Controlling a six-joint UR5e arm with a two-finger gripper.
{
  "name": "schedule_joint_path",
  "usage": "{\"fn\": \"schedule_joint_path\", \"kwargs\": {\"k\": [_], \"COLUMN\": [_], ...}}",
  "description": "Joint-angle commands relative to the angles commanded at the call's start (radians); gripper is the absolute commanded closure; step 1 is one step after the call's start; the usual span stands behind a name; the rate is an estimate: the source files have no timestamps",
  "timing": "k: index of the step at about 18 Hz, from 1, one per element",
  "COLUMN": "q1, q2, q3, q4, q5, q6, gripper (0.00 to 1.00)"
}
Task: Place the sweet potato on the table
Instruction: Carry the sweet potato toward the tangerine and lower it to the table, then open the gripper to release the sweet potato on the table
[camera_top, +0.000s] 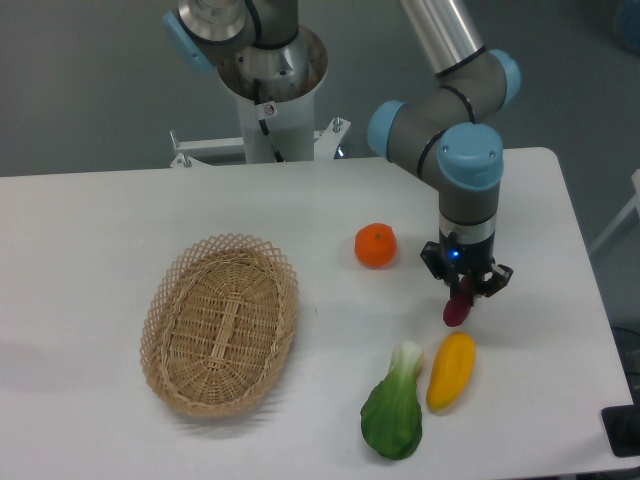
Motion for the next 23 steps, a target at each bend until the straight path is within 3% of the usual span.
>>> {"fn": "schedule_joint_path", "kwargs": {"k": [7, 11, 13, 15, 16, 21, 23], "q1": [-0.012, -0.014, -0.014, -0.012, -0.012, -0.011, -0.009], "q2": [-0.005, -0.006, -0.006, -0.005, -0.002, 0.044, 0.055], "q3": [-0.014, -0.012, -0.009, -0.005, -0.002, 0.008, 0.046], "q4": [0.002, 0.002, 0.002, 0.002, 0.002, -0.002, -0.006], "q5": [0.002, 0.002, 0.002, 0.002, 0.002, 0.002, 0.006], "q6": [-0.004, -0.004, -0.003, -0.001, -0.003, -0.017, -0.017], "gripper": [0.64, 0.57, 0.41, 0.07, 0.00, 0.00, 0.00]}}
